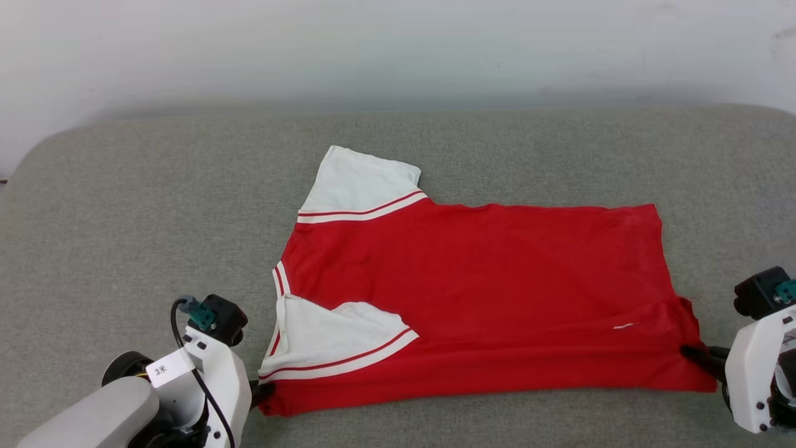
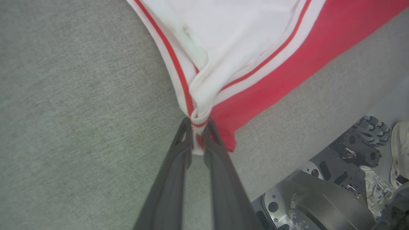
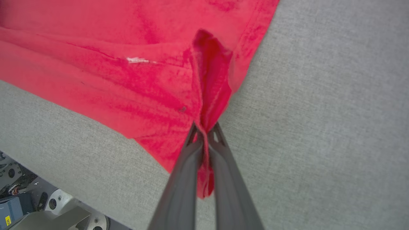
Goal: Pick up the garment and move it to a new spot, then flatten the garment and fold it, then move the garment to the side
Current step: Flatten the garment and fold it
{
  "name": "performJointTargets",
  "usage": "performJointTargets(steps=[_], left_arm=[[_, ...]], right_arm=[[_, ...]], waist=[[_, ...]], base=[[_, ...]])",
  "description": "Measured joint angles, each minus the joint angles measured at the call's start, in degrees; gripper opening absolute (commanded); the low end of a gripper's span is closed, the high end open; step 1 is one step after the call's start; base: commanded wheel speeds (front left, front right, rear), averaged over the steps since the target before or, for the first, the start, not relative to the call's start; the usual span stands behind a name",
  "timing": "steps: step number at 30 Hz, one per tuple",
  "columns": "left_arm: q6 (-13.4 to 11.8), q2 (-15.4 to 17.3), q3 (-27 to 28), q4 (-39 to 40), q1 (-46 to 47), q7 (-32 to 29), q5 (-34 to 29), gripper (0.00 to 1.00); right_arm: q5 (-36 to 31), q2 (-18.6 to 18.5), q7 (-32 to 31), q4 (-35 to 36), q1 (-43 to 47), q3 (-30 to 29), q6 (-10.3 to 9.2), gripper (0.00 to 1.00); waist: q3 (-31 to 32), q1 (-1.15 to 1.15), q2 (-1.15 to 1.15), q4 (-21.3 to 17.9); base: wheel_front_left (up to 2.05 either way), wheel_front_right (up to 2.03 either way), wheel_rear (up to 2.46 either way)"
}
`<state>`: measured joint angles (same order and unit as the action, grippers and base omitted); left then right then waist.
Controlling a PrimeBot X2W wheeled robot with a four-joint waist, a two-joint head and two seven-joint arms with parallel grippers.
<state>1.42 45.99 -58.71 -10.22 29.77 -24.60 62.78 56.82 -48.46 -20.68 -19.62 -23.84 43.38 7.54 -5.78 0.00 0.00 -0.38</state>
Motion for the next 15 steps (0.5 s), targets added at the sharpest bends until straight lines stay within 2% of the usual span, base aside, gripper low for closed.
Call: performJointTargets(steps=[6, 12, 13, 14, 15], left_arm=[[0.09, -1.29, -0.36, -2.93, 0.04, 0.07, -0.30, 0.00], [0.89, -2.79, -0.52, -6.17, 0.24, 0.94, -0.48, 0.00], [0.94, -3.01, -0.58, -6.49, 0.24, 1.12, -0.52, 0.01], [0.99, -3.18, -0.58, -6.75, 0.23, 1.40, -0.52, 0.45], [1.02, -3.24, -0.57, -6.89, 0.23, 1.82, -0.60, 1.00]], right_arm=[[-0.48, 2.66, -1.55, -2.65, 0.35, -0.55, 0.00, 0.00], [-0.78, 5.19, -0.26, -5.94, 0.70, -0.91, -0.01, 0.00], [-0.74, 5.48, -0.02, -6.19, 0.96, -0.89, -0.02, 0.04], [-0.74, 5.65, 0.48, -6.20, 1.33, -0.89, -0.02, 0.50], [-0.77, 5.73, 1.13, -6.31, 1.54, -0.94, -0.02, 1.00]], waist=[[-1.87, 0.00, 0.00, -0.28], [-1.94, 0.00, 0.00, 0.02], [-1.75, 0.00, 0.00, 0.08], [-1.52, 0.00, 0.00, 0.14], [-1.27, 0.00, 0.00, 0.20]], base=[[0.00, 0.00, 0.00], [0.00, 0.00, 0.00], [0.00, 0.00, 0.00], [0.00, 0.00, 0.00], [0.00, 0.00, 0.00]])
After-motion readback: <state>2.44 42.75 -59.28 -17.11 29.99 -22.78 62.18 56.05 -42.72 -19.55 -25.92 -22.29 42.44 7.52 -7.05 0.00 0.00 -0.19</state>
